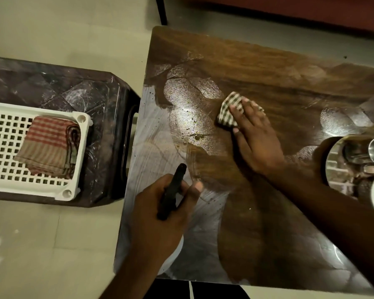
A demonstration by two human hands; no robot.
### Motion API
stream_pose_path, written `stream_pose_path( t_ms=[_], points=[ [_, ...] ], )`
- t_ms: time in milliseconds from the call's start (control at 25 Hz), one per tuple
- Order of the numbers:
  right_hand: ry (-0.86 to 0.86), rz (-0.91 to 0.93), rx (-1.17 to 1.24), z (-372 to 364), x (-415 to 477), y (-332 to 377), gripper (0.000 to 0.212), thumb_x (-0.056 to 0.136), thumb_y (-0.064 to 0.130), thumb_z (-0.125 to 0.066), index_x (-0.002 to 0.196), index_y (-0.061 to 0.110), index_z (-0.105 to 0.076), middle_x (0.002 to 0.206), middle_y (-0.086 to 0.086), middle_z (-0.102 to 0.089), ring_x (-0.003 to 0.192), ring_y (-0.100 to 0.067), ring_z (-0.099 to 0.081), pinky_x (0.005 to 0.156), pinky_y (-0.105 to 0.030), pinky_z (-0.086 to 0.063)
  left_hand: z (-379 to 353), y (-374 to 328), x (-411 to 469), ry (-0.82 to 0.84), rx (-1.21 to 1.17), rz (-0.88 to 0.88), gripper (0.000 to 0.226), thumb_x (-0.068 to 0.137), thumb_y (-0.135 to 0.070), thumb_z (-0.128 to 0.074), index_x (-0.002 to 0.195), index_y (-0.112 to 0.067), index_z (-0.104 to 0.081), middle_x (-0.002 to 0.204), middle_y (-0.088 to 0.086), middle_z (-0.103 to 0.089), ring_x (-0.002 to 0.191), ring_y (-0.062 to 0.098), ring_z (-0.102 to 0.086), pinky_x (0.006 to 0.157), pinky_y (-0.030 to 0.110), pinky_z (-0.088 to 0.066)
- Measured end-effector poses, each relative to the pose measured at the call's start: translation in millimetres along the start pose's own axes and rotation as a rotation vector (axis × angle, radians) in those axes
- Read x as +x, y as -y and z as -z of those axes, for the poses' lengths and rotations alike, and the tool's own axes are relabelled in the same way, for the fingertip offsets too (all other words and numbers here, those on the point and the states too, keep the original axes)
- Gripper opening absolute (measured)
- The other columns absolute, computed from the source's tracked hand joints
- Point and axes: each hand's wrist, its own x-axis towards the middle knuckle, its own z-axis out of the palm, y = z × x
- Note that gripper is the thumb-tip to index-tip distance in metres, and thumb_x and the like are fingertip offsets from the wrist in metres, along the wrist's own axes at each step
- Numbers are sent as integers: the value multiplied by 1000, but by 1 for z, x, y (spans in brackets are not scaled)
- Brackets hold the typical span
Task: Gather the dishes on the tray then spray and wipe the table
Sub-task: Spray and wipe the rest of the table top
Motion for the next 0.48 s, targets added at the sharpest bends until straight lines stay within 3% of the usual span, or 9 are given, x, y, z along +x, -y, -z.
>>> stream_pose_path(
  t_ms=[80, 120, 160, 280, 320, 360, 400, 480],
  points=[
    [-44, -264, 112, -20, 3, 50, 57, 112, 37, -35, 168, 32, -26, 179, -7, -14, 166, -26, -8, 133, -54, -14, 2, -2, -3, -37, -31, 27, 46, 93, -45, -81, 74, -6, -66, 55, 21, -54, 52, 41, -52, 52, 45, -44],
    [10, -233, 99, -27, -3, 72, 58, 112, 37, -35, 169, 33, -23, 179, -5, -10, 166, -26, -4, 133, -54, -12, 4, -2, -5, -54, -44, 35, 49, 93, -45, -81, 72, -3, -65, 55, 23, -52, 51, 41, -51, 50, 43, -41],
    [101, -68, 51, -33, -13, 86, 59, 113, 38, -35, 169, 34, -20, 180, -5, -7, 167, -25, 0, 134, -54, -10, 7, 0, -8, -71, -30, 34, 53, 93, -47, -79, 69, -3, -63, 52, 21, -51, 50, 39, -49, 49, 41, -39],
    [411, 784, -56, -31, -30, 88, 58, 112, 38, -40, 167, 30, -26, 178, -5, -8, 167, -26, -1, 134, -52, -10, 20, 11, -12, -113, 63, 18, 58, 94, -52, -77, 57, -13, -55, 48, 13, -50, 43, 27, -49, 47, 36, -39],
    [479, 989, -93, -25, -20, 80, 57, 112, 38, -41, 167, 28, -28, 178, -5, -8, 167, -26, -3, 134, -53, -13, 24, 11, -15, -124, 60, 28, 55, 93, -49, -79, 57, -14, -57, 48, 12, -52, 42, 26, -49, 47, 36, -40],
    [507, 1078, -161, -20, -5, 74, 58, 112, 39, -38, 167, 29, -26, 178, -4, -8, 166, -25, -3, 133, -53, -15, 26, 10, -18, -127, 25, 44, 48, 90, -44, -80, 60, -12, -61, 48, 13, -54, 42, 28, -50, 46, 36, -41],
    [487, 1036, -232, -16, 15, 68, 59, 112, 42, -33, 168, 32, -22, 178, -4, -7, 166, -25, -2, 133, -53, -16, 26, 7, -22, -125, -18, 71, 43, 88, -40, -80, 64, -8, -64, 50, 17, -53, 44, 32, -50, 46, 38, -42],
    [349, 668, -221, -12, 57, 70, 60, 112, 46, -26, 170, 36, -15, 179, -4, -6, 166, -27, -3, 133, -54, -15, 26, 5, -29, -142, -75, 113, 36, 86, -33, -81, 70, -5, -66, 53, 19, -53, 46, 32, -50, 48, 37, -44]
  ],
)
